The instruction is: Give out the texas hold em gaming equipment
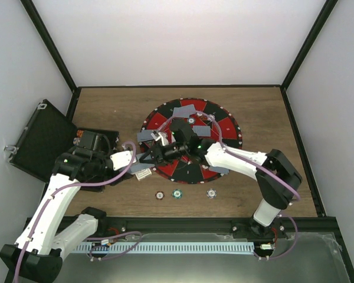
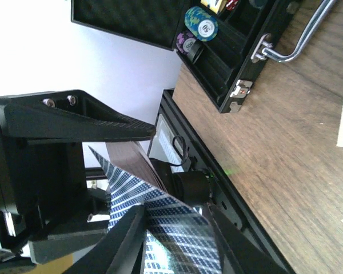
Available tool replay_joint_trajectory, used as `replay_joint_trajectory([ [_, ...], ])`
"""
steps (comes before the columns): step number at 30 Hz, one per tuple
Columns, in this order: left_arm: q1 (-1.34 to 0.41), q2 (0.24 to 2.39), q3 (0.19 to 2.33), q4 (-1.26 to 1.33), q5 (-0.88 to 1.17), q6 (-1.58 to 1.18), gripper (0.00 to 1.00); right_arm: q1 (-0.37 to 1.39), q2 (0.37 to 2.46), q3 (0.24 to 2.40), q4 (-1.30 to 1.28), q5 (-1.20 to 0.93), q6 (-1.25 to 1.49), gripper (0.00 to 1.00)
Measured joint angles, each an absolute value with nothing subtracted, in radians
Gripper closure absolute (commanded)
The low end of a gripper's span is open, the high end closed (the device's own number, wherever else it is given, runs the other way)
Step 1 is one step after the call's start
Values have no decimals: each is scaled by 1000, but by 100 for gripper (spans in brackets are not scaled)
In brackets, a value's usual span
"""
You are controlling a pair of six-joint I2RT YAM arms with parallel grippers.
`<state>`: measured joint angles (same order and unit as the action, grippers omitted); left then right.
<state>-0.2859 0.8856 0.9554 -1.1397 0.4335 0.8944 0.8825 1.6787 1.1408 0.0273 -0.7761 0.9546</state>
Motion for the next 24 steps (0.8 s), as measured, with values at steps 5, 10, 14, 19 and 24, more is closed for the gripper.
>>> replay_joint_trajectory([
  [5,-286,885,955,-1140,433,894,95,855,1625,1109,22,-762,965,96],
  [10,-286,881,939,-1132,434,895,95,827,1571,1071,26,-756,986,99],
  [14,-286,876,883,-1107,420,899,95,772,1534,1037,10,-758,983,99],
  [19,-286,865,764,-1076,382,914,95,572,1475,994,-66,-766,926,99],
  [24,-286,863,672,-1032,352,926,95,331,1483,996,-163,-746,797,99],
])
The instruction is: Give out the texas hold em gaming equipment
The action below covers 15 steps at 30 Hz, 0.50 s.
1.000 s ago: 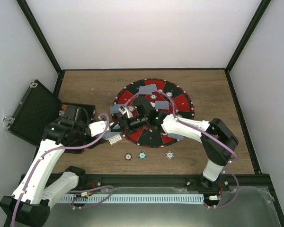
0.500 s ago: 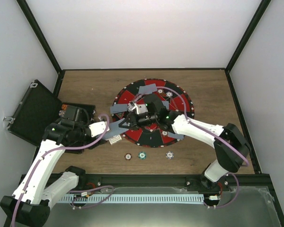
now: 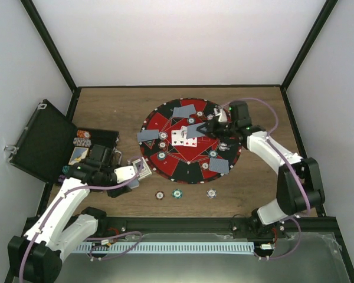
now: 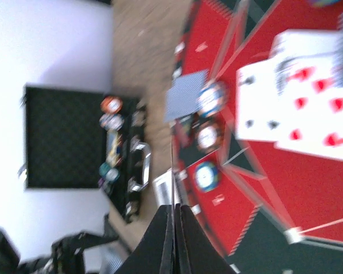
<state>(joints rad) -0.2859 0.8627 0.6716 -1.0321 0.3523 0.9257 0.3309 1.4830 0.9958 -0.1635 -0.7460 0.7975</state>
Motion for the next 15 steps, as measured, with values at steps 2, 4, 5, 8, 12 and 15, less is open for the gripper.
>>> replay_joint_trajectory([
  [2,-286,870,639,-1006,341,929,95,267,1515,1009,-205,-722,743,99],
  [4,-286,883,614,-984,334,937,95,218,1568,1037,-244,-698,691,99],
  [5,-286,890,603,-971,331,943,95,200,1600,1056,-264,-685,667,99],
  [8,-286,903,576,-936,317,959,95,174,1700,1126,-313,-644,606,99],
  [12,-286,924,540,-884,292,994,92,172,1807,1195,-337,-620,556,99],
  [15,-286,947,505,-846,274,1023,92,172,1861,1217,-341,-619,541,99],
])
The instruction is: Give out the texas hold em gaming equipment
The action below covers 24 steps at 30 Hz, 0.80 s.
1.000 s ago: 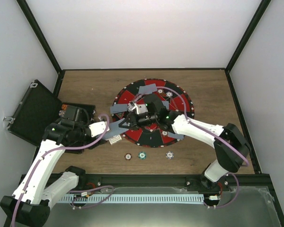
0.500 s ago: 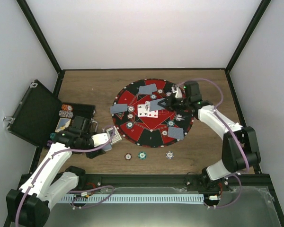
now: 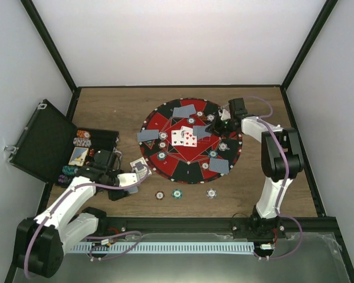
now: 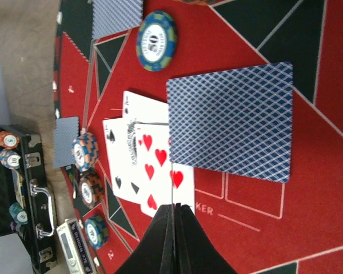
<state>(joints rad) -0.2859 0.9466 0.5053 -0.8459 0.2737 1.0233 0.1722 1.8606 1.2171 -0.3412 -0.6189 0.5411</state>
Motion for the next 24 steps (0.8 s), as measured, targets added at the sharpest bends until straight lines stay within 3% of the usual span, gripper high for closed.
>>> replay_joint_trajectory([
  [4,-286,992,480,-803,261,1054,91,171,1916,1231,-342,-617,533,99],
  [7,-286,1050,480,-763,255,1069,81,171,1942,1235,-345,-614,529,99],
  [10,-286,1103,480,-726,252,1078,43,171,1956,1235,-347,-608,519,97],
  [12,-286,1122,480,-710,251,1081,27,171,1958,1235,-351,-603,512,93],
  [18,-286,1119,480,-705,246,1108,2,172,1958,1237,-367,-589,489,72],
  [24,-286,1068,495,-763,246,1133,0,171,1958,1272,-413,-546,475,41],
])
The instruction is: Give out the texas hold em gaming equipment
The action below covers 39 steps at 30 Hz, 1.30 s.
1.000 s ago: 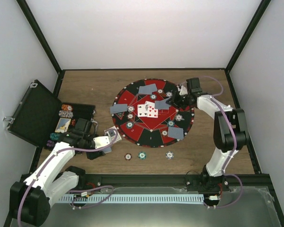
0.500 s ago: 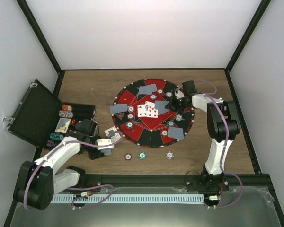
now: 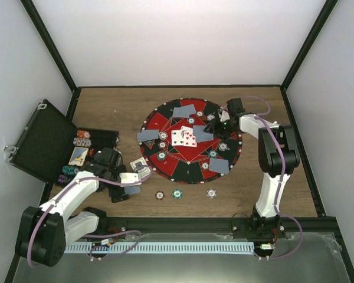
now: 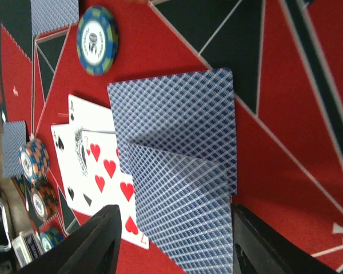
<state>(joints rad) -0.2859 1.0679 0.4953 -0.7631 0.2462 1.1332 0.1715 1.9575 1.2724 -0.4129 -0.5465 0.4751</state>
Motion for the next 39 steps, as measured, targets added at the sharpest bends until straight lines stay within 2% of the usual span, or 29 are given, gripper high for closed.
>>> replay_joint_trajectory([
  [5,-286,1057,550,-828,240,1141,0,171,1951,1319,-462,-477,463,20],
  [8,-286,1056,603,-874,240,1139,0,171,1927,1333,-494,-432,462,1],
  [13,-286,1063,746,-906,258,1066,0,172,1812,1331,-524,-342,451,0],
  [17,-275,1050,785,-744,257,896,0,173,1616,1237,-466,-234,455,0],
  [22,-210,1015,736,-411,225,621,0,173,1346,988,-286,-16,465,0],
  [27,-117,1102,636,-69,187,380,0,173,1114,603,8,179,416,0],
  [33,-84,1254,434,334,116,217,0,173,1088,454,175,344,367,0],
  [39,-83,1381,289,757,68,181,0,172,1095,338,404,422,315,0],
])
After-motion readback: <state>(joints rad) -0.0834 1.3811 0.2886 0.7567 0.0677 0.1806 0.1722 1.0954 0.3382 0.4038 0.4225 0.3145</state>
